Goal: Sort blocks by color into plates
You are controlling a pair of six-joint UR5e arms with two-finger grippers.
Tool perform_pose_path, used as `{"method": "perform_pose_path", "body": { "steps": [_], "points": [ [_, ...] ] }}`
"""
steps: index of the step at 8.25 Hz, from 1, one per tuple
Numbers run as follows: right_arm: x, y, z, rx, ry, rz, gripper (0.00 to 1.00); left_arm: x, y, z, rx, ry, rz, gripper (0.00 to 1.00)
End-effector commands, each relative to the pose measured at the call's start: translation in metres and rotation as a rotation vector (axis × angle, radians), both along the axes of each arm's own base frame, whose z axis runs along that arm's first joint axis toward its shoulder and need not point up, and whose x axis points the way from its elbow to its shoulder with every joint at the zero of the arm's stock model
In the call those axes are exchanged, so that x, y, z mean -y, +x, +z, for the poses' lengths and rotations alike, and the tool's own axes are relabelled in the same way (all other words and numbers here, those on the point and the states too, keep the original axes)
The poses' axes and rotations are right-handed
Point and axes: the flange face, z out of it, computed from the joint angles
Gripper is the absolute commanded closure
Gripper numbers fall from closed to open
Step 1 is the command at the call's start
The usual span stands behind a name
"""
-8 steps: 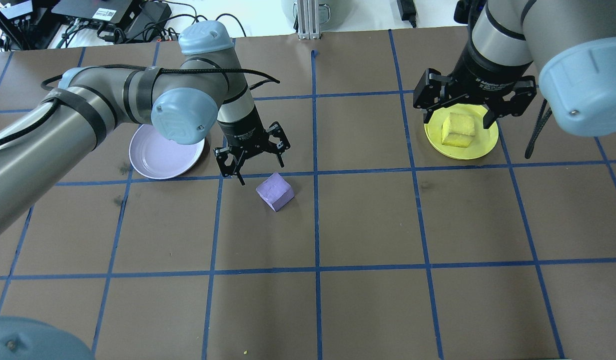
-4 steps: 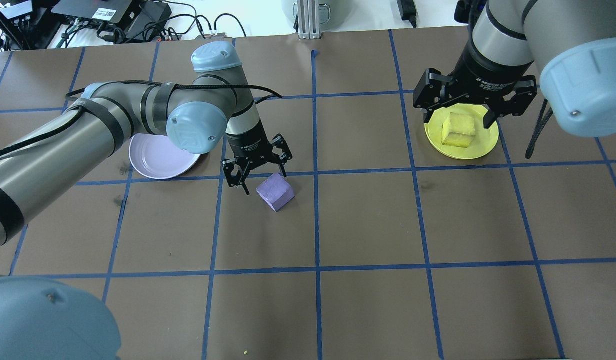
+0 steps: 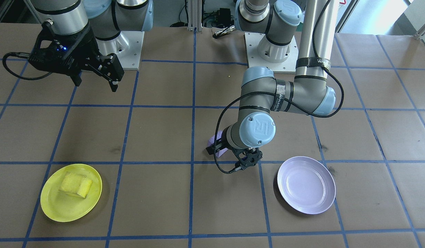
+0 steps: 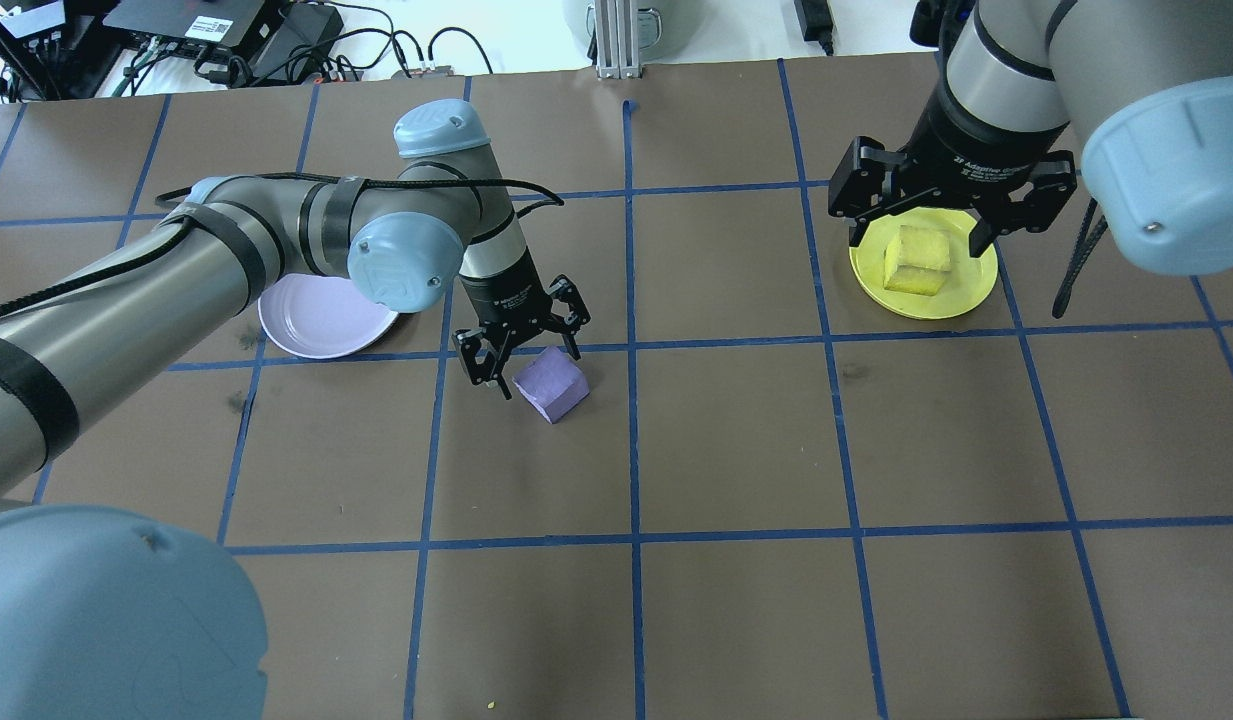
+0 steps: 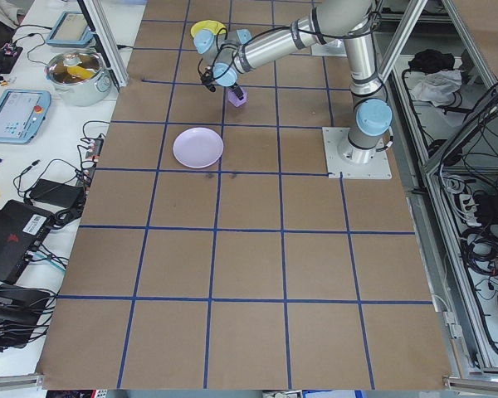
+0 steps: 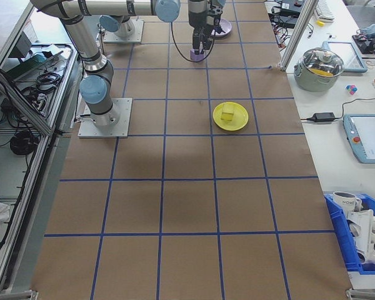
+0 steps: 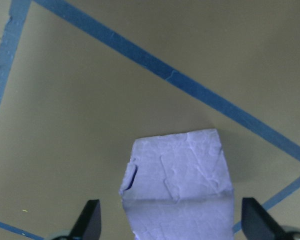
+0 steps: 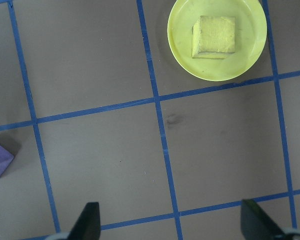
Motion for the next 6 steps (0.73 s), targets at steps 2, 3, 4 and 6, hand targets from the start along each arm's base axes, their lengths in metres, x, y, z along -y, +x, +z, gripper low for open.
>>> {"method": "perform_pose_path", "body": {
  "steps": [2, 3, 4, 6],
  "points": [
    [0.0, 0.0, 0.0, -0.003, 0.0, 0.0, 0.0, -0.001, 0.0, -0.015, -0.005, 0.03, -0.004, 0.0],
    [-0.001, 0.0, 0.001, -0.005, -0.001, 0.0, 0.0, -0.002, -0.001, -0.02, -0.003, 0.038, -0.007, 0.0],
    [-0.001, 0.0, 0.001, -0.005, -0.001, 0.0, 0.0, 0.0, -0.001, -0.025, -0.004, 0.042, -0.01, 0.19],
    [-0.001, -0.001, 0.001, -0.006, -0.002, 0.0, 0.0, 0.001, -0.001, -0.026, -0.011, 0.043, -0.008, 0.93]
  ]
}}
